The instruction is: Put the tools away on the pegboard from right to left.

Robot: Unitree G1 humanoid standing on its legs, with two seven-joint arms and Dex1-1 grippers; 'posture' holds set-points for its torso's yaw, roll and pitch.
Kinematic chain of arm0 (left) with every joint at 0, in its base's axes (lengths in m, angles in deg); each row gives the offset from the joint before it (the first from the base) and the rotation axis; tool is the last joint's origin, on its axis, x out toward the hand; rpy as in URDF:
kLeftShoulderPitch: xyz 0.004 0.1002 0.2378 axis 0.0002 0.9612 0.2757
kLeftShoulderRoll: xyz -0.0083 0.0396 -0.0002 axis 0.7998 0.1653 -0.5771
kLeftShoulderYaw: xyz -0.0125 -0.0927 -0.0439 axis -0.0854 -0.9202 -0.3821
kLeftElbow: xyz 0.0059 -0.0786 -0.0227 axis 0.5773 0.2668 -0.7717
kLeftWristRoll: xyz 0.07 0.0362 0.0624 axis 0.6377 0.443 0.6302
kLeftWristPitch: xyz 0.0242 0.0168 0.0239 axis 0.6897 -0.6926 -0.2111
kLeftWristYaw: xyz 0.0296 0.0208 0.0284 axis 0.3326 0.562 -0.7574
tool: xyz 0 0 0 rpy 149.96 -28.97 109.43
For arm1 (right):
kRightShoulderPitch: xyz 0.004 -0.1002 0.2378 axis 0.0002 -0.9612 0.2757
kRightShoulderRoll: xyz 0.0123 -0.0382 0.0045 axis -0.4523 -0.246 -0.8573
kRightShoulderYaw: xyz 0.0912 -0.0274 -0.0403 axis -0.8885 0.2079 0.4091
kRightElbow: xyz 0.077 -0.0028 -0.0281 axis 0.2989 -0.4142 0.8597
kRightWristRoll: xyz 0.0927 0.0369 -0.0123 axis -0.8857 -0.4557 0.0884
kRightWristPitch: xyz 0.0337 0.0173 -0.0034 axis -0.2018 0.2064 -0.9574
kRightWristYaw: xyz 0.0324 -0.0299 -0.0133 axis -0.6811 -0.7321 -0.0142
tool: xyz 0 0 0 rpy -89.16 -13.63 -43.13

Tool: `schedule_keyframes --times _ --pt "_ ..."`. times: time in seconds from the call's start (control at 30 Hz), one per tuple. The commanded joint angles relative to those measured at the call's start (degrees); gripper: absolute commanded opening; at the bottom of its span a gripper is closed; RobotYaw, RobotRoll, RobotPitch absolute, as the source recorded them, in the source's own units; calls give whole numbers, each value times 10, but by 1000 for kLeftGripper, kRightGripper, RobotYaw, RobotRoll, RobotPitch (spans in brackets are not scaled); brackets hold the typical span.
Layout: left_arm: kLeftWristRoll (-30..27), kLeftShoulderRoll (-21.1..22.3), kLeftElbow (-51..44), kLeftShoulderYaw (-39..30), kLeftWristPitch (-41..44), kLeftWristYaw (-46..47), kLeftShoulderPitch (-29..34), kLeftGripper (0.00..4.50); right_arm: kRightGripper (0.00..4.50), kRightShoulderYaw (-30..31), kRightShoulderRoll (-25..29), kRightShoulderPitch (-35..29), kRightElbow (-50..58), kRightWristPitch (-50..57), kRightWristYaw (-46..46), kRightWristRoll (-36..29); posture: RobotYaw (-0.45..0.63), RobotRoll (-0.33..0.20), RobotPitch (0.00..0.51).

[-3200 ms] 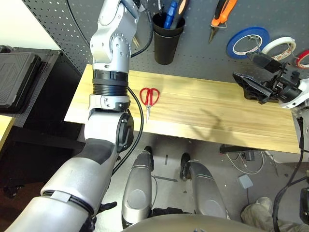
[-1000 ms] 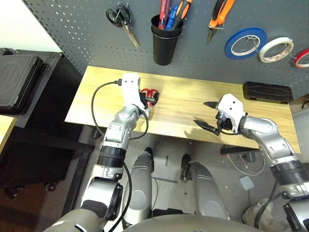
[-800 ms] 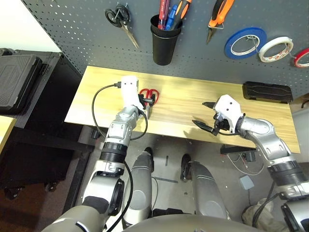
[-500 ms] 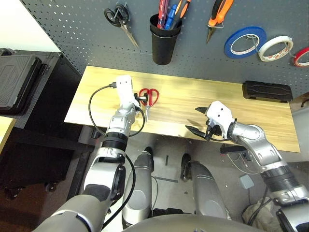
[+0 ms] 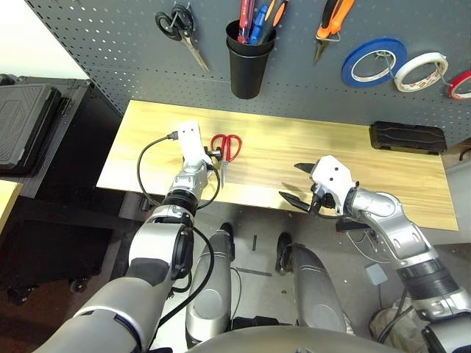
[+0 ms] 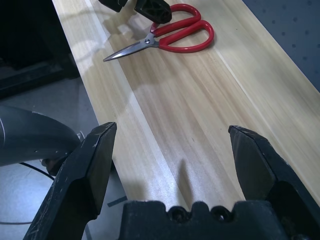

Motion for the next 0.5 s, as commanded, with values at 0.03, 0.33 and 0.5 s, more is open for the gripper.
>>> schedule_keyframes --times 0.03,0.33,0.5 --pt "5 -4 32 -3 7 4 8 4480 4500 -5 8 -13 9 8 1 -1 90 0 372" --pt "4 -13 39 -10 10 9 14 1164 4500 -8 17 -3 10 9 -4 -6 101 0 363" --pt "-3 -17 23 -20 2 12 20 46 4500 -7 14 8 -6 -2 -4 -6 122 0 354"
